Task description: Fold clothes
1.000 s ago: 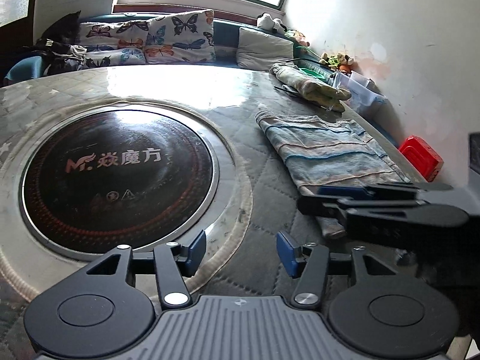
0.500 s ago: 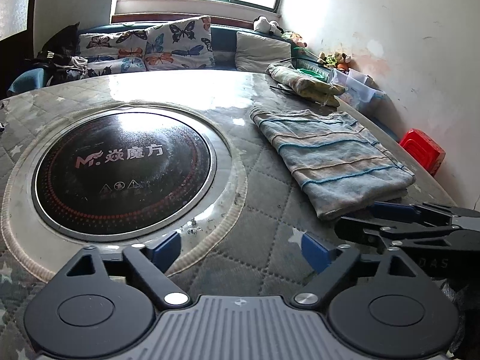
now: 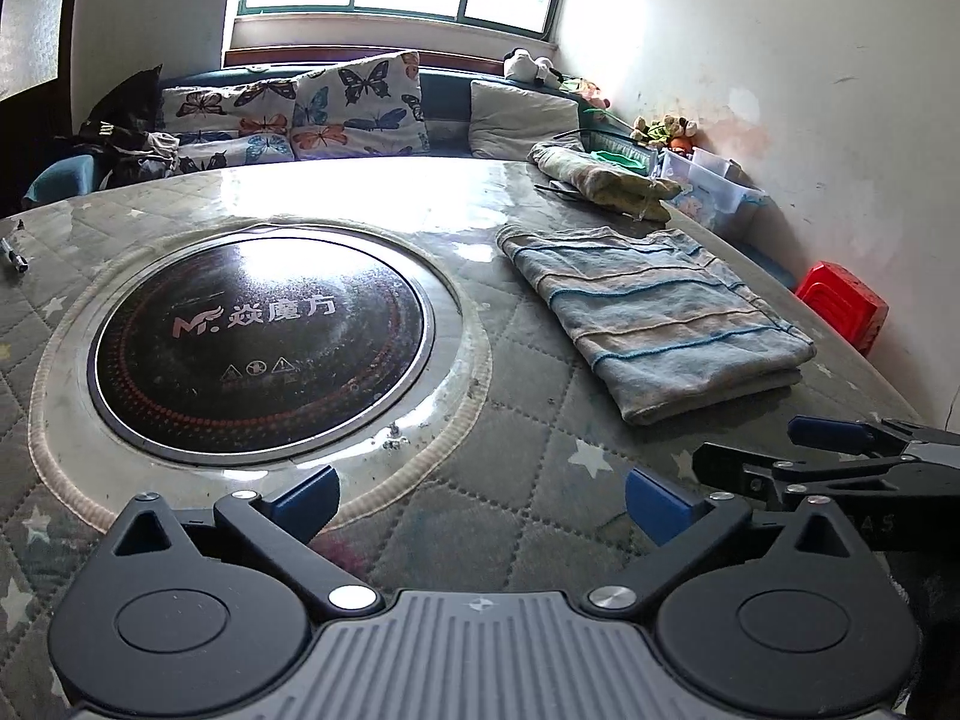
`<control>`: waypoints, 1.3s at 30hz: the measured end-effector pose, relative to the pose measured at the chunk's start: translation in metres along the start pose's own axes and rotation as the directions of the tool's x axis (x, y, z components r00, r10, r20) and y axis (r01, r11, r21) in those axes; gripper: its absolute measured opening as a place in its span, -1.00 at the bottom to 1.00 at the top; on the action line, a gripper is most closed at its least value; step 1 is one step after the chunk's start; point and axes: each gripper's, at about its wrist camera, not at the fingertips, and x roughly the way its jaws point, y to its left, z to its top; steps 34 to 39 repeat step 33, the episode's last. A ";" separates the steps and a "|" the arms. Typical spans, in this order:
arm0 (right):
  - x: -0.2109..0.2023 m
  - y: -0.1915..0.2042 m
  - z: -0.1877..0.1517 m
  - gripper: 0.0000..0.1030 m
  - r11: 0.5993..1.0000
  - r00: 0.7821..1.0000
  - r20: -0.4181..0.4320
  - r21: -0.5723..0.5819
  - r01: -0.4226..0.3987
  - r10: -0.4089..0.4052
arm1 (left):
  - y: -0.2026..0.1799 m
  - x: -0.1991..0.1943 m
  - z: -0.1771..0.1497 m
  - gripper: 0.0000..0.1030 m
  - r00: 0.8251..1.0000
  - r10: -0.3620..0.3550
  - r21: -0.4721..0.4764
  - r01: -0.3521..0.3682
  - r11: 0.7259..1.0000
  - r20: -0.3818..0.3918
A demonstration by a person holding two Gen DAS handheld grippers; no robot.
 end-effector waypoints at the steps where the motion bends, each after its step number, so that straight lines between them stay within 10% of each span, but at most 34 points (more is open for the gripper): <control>1: -0.001 0.000 -0.001 1.00 1.000 1.000 0.002 0.003 0.003 -0.003 | -0.001 -0.001 -0.001 1.00 1.000 -0.002 0.000 0.002 1.000 0.001; 39: -0.019 -0.003 -0.031 1.00 0.996 0.998 0.013 0.077 0.053 -0.054 | -0.021 -0.018 -0.027 1.00 0.999 0.032 0.029 -0.032 0.999 -0.011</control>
